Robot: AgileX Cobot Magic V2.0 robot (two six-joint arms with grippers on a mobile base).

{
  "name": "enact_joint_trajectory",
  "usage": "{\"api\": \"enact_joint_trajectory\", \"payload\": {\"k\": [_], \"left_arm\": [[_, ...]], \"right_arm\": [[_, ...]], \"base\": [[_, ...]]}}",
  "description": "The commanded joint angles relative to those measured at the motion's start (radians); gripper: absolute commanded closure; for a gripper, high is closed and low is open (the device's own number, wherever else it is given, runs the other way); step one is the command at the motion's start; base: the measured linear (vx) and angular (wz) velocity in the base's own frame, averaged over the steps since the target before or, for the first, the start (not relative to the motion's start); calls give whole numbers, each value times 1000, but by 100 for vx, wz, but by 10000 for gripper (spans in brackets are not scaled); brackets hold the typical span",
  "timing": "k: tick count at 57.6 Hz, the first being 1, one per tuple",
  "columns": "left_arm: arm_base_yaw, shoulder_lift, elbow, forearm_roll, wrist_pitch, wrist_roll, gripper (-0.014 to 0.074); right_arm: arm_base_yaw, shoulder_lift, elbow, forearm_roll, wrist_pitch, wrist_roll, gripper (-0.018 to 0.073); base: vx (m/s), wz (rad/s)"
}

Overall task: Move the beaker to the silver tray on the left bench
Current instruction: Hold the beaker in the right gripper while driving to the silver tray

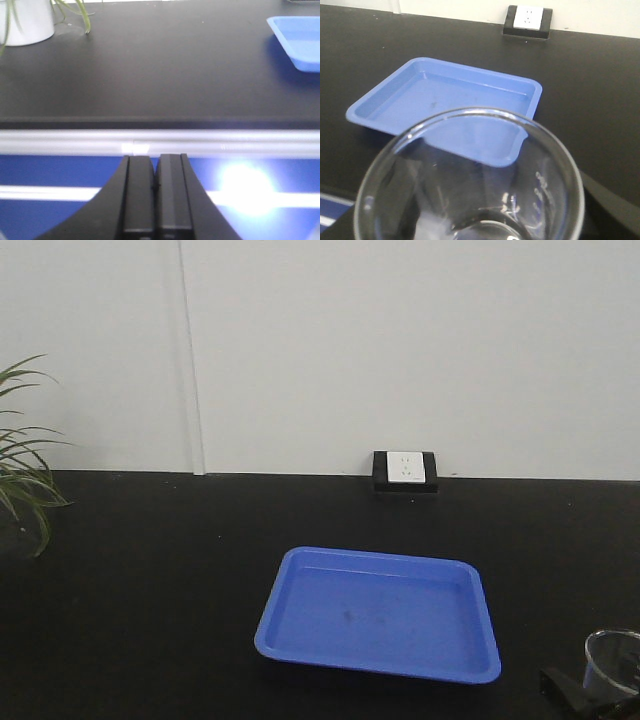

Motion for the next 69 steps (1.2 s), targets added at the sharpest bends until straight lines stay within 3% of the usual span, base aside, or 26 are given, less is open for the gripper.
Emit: {"api": "enact_joint_trajectory", "payload": {"k": [1, 69], "left_arm": [[-6, -16, 28, -2, -78, -1, 595], [-6, -16, 28, -2, -78, -1, 595]], "right_arm": [[-3, -6, -30, -7, -57, -6, 566], [-1, -6, -30, -7, -58, -6, 566]], "base": [[-32, 2], [-37, 25]]}}
